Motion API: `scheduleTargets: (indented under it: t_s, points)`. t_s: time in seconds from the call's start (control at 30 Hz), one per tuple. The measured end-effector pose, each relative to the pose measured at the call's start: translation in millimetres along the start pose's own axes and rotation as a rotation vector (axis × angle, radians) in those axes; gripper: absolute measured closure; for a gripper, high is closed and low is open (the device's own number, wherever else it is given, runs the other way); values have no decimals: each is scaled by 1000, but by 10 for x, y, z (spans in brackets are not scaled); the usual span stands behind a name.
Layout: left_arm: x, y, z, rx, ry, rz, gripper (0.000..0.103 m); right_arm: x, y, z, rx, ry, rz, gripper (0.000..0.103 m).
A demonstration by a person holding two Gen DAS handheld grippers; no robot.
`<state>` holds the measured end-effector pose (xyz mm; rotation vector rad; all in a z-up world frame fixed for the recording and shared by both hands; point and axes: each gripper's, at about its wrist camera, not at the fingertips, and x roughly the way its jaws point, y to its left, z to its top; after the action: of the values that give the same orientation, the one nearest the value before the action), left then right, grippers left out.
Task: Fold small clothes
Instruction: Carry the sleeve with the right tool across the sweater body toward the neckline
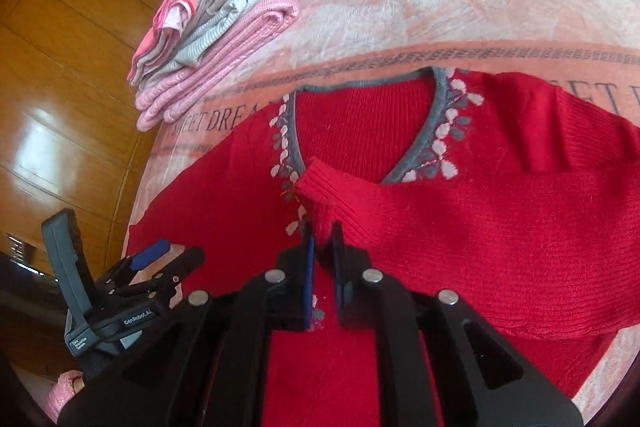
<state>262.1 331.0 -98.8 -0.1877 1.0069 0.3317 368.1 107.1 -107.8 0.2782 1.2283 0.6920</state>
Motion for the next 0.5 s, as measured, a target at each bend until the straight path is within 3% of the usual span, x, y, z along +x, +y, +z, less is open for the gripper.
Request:
scheduleTargets:
  t_s: [0.07,0.17,0.5]
  points:
    - [37,28,-9,-7,11,0,4,125,-17,-57,18,25,12,80]
    - [81,22,-6,-23,28,-25,4,84,-88,-95,22,27,14,80]
    - [247,-662,-20,-1,102,-190,4,-739,-881,-81,123,-129,-47,77]
